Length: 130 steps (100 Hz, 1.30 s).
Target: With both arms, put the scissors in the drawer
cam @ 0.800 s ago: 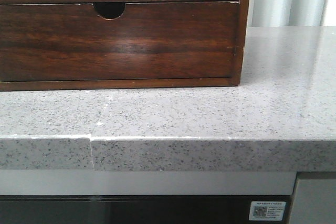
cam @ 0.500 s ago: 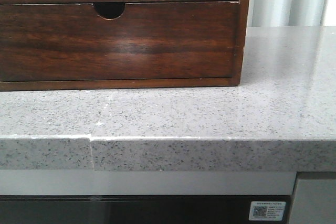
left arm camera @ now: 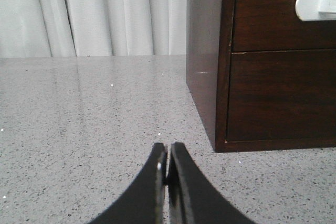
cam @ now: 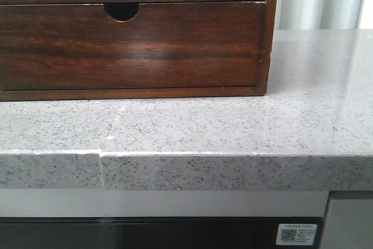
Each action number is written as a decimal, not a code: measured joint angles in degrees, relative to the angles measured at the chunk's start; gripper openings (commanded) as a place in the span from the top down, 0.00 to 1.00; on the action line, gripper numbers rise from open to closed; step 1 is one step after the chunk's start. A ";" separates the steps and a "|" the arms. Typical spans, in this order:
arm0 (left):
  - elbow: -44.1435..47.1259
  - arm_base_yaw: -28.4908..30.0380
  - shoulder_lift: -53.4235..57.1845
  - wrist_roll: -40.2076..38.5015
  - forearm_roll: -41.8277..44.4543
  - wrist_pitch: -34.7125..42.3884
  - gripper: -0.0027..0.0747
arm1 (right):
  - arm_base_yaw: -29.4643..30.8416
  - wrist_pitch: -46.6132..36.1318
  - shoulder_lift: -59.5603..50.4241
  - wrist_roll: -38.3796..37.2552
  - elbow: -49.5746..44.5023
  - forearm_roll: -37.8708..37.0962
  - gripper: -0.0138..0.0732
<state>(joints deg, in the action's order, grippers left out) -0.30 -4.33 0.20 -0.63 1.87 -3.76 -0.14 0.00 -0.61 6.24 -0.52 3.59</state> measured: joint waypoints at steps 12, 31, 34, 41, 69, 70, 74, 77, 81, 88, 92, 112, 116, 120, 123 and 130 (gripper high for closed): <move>0.00 0.00 0.00 0.00 0.00 2.89 0.99 | 0.00 -1.44 0.00 0.00 0.00 0.00 0.92; -1.38 0.00 0.00 0.00 -2.90 3.00 0.99 | 0.00 1.64 0.00 0.00 3.25 0.00 0.92; -2.20 0.00 0.00 0.00 -3.34 2.50 0.99 | 0.00 2.60 0.00 0.00 4.61 0.00 0.92; -5.14 0.00 0.00 0.00 -3.96 0.95 0.99 | 0.00 5.18 0.13 0.00 8.30 0.00 0.92; -21.37 0.00 -9.05 0.00 -4.37 -10.41 0.99 | 0.00 17.10 12.34 0.00 23.58 -1.00 0.92; -21.78 0.00 -9.41 0.00 -4.37 -11.17 0.99 | 0.00 17.40 13.11 0.00 23.95 -1.00 0.92; -24.19 0.00 -11.69 0.00 -4.37 -12.94 0.99 | 0.00 19.16 15.04 0.00 26.02 -1.10 0.92; -25.74 0.00 -13.27 0.00 -4.37 -14.73 0.99 | 0.00 20.18 16.91 0.00 27.30 -1.09 0.92; -27.89 0.00 -15.56 0.00 -4.37 -16.55 0.99 | 0.00 21.30 18.66 0.00 29.06 -1.12 0.92; -30.89 0.00 -19.23 0.00 -4.37 -19.55 0.99 | 0.00 22.28 21.73 0.00 31.27 -1.22 0.92; -32.15 0.00 -21.11 0.00 -4.41 -20.64 0.99 | 0.00 22.51 23.17 0.00 32.13 -1.22 0.92; -33.56 0.00 -25.84 0.00 -4.50 -21.66 0.99 | 0.00 22.95 25.95 0.00 32.88 -1.33 0.92; -33.56 0.00 -26.27 0.00 -4.50 -21.76 0.99 | 0.00 22.95 25.95 0.00 32.88 -1.33 0.92; -33.56 0.00 -26.59 0.00 -4.50 -21.88 0.99 | 0.00 22.84 25.95 0.00 32.88 -1.33 0.92; -33.56 0.00 -26.69 0.00 -4.50 -21.97 0.99 | 0.00 22.85 25.95 0.00 32.97 -1.33 0.92; -33.56 0.00 -26.84 0.00 -4.50 -21.97 0.99 | 0.00 22.85 25.95 0.00 32.97 -1.33 0.92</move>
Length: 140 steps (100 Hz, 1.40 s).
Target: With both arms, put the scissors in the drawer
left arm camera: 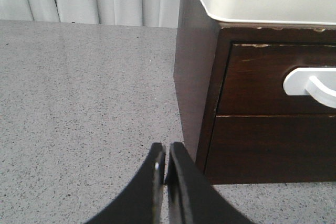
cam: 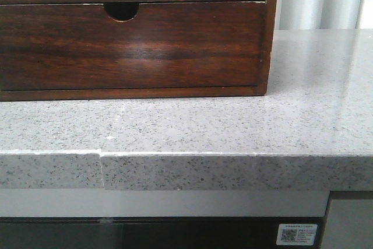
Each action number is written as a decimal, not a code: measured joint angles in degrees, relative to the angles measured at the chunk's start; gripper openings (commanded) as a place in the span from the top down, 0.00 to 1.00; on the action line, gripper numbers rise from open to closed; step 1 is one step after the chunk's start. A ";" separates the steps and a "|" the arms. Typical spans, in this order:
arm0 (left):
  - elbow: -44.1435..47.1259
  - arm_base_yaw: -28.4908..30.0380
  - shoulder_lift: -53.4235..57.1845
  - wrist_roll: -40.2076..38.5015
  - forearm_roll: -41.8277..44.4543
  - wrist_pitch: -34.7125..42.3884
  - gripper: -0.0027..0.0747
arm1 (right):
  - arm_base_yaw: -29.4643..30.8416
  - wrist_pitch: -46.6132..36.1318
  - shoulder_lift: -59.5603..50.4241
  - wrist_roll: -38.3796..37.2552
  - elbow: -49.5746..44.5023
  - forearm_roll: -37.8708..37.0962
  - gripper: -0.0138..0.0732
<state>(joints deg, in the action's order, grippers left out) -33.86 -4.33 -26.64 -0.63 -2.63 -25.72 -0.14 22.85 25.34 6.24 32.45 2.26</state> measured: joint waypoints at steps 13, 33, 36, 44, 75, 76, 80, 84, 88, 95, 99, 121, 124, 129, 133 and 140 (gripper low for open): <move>0.00 0.00 0.00 0.00 0.00 0.00 0.99 | 0.00 0.00 0.00 0.00 0.00 0.00 0.92; 0.00 0.00 0.00 0.00 0.00 0.00 0.99 | 0.00 0.00 0.00 0.00 0.00 0.00 0.92; 0.00 0.00 0.00 0.00 0.00 0.00 0.99 | 0.00 0.00 0.00 0.00 0.00 0.00 0.90; 0.00 0.00 0.00 0.00 0.00 0.00 0.99 | 0.00 0.00 0.00 0.00 0.02 0.00 0.80; 0.00 0.00 0.00 0.00 3.82 -0.03 0.32 | 0.00 0.10 0.00 0.00 0.12 -0.53 0.15; 0.00 0.00 0.00 0.00 3.81 -0.03 0.31 | 0.00 0.10 0.00 0.00 0.12 -0.53 0.15; -0.05 0.00 0.00 0.00 3.84 -0.03 0.29 | 0.00 0.10 0.00 0.00 0.12 -0.64 0.15; -0.05 0.00 0.00 0.00 3.84 -0.03 0.29 | 0.00 0.10 0.00 0.00 0.12 -0.67 0.15; -0.13 0.00 0.00 0.00 3.84 -0.03 0.29 | 0.00 0.10 0.00 0.00 0.12 -0.67 0.15; -0.13 0.00 0.00 0.00 3.84 -0.03 0.31 | 0.00 0.10 0.00 0.00 0.12 -0.67 0.15; -0.13 0.00 0.00 0.00 3.84 -0.03 0.32 | 0.00 0.10 0.00 0.00 0.12 -0.67 0.15; -0.13 0.00 0.00 0.00 -0.55 1.35 0.40 | 0.00 0.10 0.00 0.00 0.12 -0.70 0.15; -0.13 0.00 0.00 0.00 -2.26 1.88 0.41 | 0.00 0.10 0.00 0.00 0.12 -0.79 0.15; -0.13 0.00 0.00 0.00 -5.87 2.88 0.42 | 0.00 0.10 0.00 0.00 0.12 -0.79 0.15; -0.13 0.00 0.00 0.00 -9.07 3.56 0.43 | 0.00 0.10 0.00 0.00 0.12 -0.79 0.15; -0.13 0.00 0.00 0.00 -13.75 4.59 0.43 | 0.19 0.10 0.15 0.00 0.12 -0.79 0.15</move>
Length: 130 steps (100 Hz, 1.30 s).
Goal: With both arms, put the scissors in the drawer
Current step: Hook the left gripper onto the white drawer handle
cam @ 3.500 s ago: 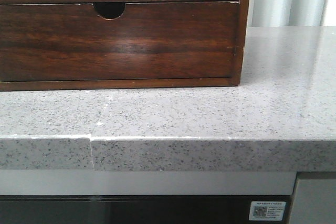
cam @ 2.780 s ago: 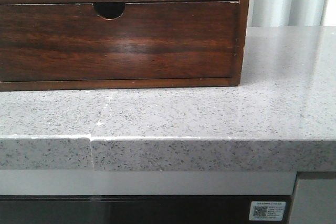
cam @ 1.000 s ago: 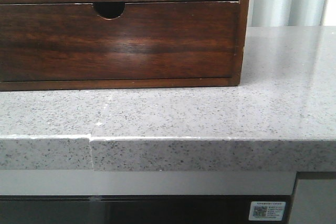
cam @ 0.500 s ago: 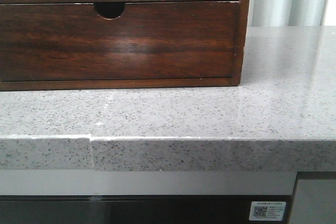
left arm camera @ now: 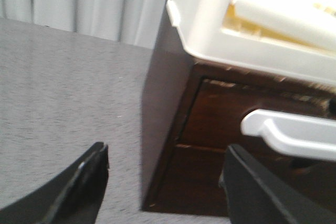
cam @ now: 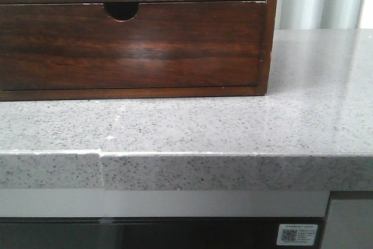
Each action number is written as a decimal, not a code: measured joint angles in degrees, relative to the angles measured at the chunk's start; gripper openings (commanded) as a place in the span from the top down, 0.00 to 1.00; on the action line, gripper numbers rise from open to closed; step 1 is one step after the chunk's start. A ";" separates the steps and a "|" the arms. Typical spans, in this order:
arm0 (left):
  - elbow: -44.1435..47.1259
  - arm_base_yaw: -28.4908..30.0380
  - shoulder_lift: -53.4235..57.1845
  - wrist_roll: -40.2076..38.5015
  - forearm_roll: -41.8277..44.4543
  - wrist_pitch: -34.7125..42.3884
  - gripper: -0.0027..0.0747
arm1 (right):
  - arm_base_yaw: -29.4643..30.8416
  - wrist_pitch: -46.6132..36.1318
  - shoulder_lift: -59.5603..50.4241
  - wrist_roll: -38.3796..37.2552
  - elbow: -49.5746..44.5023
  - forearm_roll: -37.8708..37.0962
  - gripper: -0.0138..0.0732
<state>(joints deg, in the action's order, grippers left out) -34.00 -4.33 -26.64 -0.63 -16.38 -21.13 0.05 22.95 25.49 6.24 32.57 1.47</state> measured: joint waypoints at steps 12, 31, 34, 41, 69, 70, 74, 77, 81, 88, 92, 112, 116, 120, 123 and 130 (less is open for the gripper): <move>0.00 0.00 0.00 0.00 -5.36 1.05 0.43 | 1.61 0.22 1.68 -1.85 0.13 0.00 0.15; 0.00 -0.26 -0.22 -0.10 -11.23 1.14 0.42 | 7.23 3.03 9.05 -3.11 2.08 0.00 0.15; 0.00 -0.26 -0.34 -0.10 -12.26 1.14 0.42 | 7.98 3.93 10.41 -3.25 2.69 0.00 0.15; 0.00 -0.26 -1.28 -0.10 -14.15 1.14 0.42 | 9.38 6.36 13.90 -3.24 3.93 -0.10 0.15; 0.00 -0.26 -10.81 11.58 -33.22 0.07 0.42 | 9.77 13.19 22.25 -2.26 6.39 0.13 0.15; 0.00 -0.26 -11.11 12.18 -34.04 0.00 0.42 | 9.77 13.31 22.30 -2.21 6.39 0.13 0.15; 0.00 -0.26 -12.98 16.02 -39.18 -0.63 0.42 | 9.77 13.64 22.30 -1.79 6.43 0.23 0.15; 0.00 -0.26 -14.24 18.84 -42.80 -1.06 0.42 | 9.77 13.77 22.30 -1.68 6.43 0.22 0.15; 0.00 -0.26 -16.14 23.43 -48.47 -1.83 0.42 | 9.77 13.77 22.30 -1.47 6.43 0.22 0.15; 0.00 -0.26 -19.33 31.25 -57.74 -3.11 0.42 | 9.77 13.77 22.30 -1.45 6.43 0.22 0.15; 0.00 -0.26 -21.27 35.47 -62.86 -3.91 0.42 | 9.77 13.77 22.30 -1.41 6.43 0.22 0.15; 0.00 -0.26 -30.32 49.41 -80.61 -9.16 0.42 | 9.77 13.79 22.30 -1.41 6.43 0.22 0.15; 0.00 -0.26 -32.10 51.75 -82.87 -10.76 0.42 | 9.77 13.89 22.30 -1.41 6.43 0.22 0.15; -0.16 -0.26 -33.80 53.41 -84.04 -12.35 0.42 | 9.77 13.89 22.30 -1.41 6.43 0.22 0.15; -0.58 -0.26 -34.92 54.11 -84.54 -13.34 0.42 | 9.77 13.89 22.30 -1.41 6.43 0.22 0.15; -1.70 -0.26 -37.51 54.99 -85.06 -16.66 0.42 | 9.77 13.89 22.30 -1.41 6.43 0.22 0.15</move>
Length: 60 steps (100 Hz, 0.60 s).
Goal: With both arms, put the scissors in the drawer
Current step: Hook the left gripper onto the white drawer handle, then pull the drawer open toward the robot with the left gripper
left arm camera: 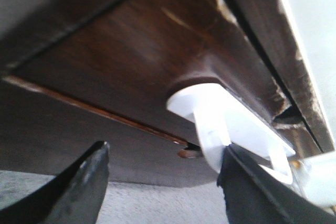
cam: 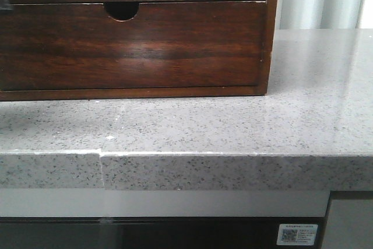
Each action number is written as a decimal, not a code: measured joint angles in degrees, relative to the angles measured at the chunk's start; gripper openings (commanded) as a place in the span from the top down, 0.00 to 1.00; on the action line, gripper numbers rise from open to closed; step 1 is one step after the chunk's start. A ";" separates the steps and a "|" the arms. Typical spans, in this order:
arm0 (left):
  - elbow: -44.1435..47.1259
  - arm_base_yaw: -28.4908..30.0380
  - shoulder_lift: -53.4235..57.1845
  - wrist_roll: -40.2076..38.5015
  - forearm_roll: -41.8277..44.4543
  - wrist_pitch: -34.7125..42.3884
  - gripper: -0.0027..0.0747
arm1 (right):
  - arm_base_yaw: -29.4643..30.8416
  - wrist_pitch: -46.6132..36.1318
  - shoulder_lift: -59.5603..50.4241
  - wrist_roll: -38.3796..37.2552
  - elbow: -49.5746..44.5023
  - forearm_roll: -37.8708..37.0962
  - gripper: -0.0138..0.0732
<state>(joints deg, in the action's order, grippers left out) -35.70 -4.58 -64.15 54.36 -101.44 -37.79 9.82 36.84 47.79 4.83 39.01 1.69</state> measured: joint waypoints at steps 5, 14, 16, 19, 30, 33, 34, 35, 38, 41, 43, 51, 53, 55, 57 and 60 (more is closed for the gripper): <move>-1.10 0.00 -1.37 0.38 -0.32 -2.05 0.42 | 0.00 0.00 0.00 0.00 0.00 0.00 0.15; -3.28 -0.09 -4.53 0.81 -0.32 -6.13 0.42 | 0.00 0.00 0.00 0.00 0.00 0.00 0.15; -3.54 -0.09 -5.22 0.81 -0.32 -6.81 0.42 | 0.00 0.00 0.00 0.00 0.00 0.00 0.15; -4.21 -0.09 -6.06 0.88 -0.32 -7.71 0.42 | 0.00 0.02 0.00 0.09 0.00 0.00 0.15; -6.00 -0.09 -9.02 0.88 -0.32 -10.25 0.42 | 0.00 0.12 0.00 0.09 0.00 0.00 0.15; -6.49 -0.09 -9.66 0.88 -0.32 -10.92 0.42 | 0.00 0.12 0.00 0.09 0.00 0.00 0.15; -6.47 -0.09 -9.96 0.88 -0.32 -11.09 0.42 | 0.00 0.12 0.00 0.09 0.00 0.00 0.15; -6.71 -0.09 -10.10 0.88 -0.32 -11.45 0.42 | 0.00 0.12 0.00 0.09 0.00 0.00 0.15; -6.88 -0.09 -10.59 0.88 -0.21 -12.06 0.42 | 0.00 0.12 0.00 0.09 0.00 0.00 0.15; -7.16 -0.09 -11.17 0.88 -0.21 -12.58 0.42 | 0.00 0.12 0.00 0.09 0.00 0.00 0.15; -7.32 -0.09 -11.31 0.88 -0.21 -12.83 0.42 | 0.00 0.12 0.00 0.09 0.00 0.00 0.15; -7.60 -0.09 -11.74 0.88 -0.08 -13.42 0.43 | 0.00 0.12 0.00 0.09 0.00 0.00 0.15; -7.74 -0.09 -11.90 0.88 0.01 -13.40 0.43 | 0.00 0.12 0.00 0.09 0.00 0.00 0.15; -7.85 -0.09 -11.88 0.88 0.01 -13.40 0.44 | 0.00 0.12 0.00 0.09 0.00 0.00 0.15; -7.83 -0.09 -11.93 0.88 0.01 -13.44 0.45 | 0.00 0.12 0.00 0.09 0.00 0.00 0.15; -7.83 -0.09 -12.03 0.88 0.01 -13.44 0.47 | 0.00 0.12 0.00 0.09 0.00 0.00 0.15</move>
<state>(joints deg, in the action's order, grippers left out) -43.53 -4.67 -76.17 55.24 -101.43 -51.23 9.82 36.96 47.79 4.92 39.01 1.69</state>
